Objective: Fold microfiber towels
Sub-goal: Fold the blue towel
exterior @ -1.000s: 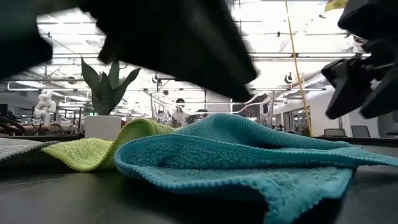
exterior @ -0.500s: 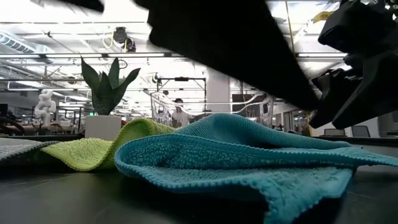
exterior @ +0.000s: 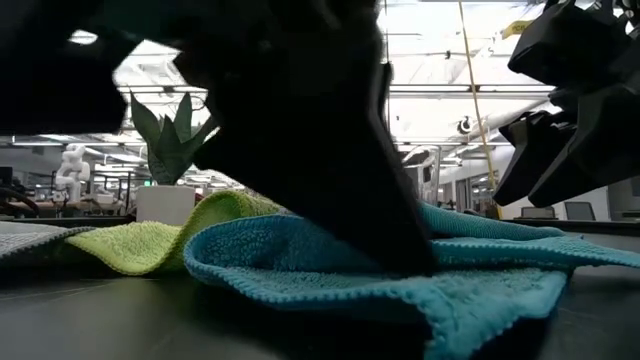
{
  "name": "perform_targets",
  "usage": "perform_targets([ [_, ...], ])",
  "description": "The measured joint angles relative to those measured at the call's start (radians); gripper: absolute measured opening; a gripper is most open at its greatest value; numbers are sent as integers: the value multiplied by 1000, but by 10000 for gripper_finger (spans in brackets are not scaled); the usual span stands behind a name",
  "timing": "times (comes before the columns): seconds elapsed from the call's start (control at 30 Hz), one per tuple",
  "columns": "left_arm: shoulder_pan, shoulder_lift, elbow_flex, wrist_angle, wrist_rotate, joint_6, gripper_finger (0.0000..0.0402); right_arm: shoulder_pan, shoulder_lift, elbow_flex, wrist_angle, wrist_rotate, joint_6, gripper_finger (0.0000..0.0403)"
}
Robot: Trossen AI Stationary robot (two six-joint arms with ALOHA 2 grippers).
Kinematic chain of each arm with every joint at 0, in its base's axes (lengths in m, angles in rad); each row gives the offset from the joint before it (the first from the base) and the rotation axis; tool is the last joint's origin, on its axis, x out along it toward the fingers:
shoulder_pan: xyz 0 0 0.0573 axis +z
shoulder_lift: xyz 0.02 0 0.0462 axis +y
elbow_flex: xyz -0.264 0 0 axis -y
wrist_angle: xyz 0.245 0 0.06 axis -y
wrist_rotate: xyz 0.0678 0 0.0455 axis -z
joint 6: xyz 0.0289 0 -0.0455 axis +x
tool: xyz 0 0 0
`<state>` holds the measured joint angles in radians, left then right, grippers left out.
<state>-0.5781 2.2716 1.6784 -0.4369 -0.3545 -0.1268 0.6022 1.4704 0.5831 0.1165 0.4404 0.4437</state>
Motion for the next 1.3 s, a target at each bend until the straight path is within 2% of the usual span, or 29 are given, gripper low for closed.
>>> perform_targets([
  [0.33, 34, 13, 1, 8, -55, 18, 118, 0, 0, -1, 9, 1, 8, 208],
  [0.43, 34, 8, 1, 12, -81, 73, 74, 0, 0, -1, 12, 1, 8, 208],
  [0.5, 26, -10, 0, 7, -63, 105, 30, 1, 0, -1, 15, 1, 8, 208],
  [0.57, 17, -35, 0, 5, -35, 110, 11, 1, 0, -2, 14, 0, 8, 208],
  [0.77, -22, -103, 0, -46, -12, 124, 22, 1, 0, -2, 14, 0, 6, 208],
  [0.9, -37, -117, 0, -87, -2, 122, 8, 1, 0, -2, 19, 0, 8, 208],
  [1.0, -40, -117, 0, -183, -3, 122, 7, 2, 0, -2, 32, -5, 15, 208],
  [1.13, -40, -117, 0, -325, -5, 122, 13, 1, 0, -2, 72, -76, 15, 208],
  [1.3, -40, -116, 0, -389, 89, 134, 4, 2, 0, -2, 92, -104, 15, 208],
])
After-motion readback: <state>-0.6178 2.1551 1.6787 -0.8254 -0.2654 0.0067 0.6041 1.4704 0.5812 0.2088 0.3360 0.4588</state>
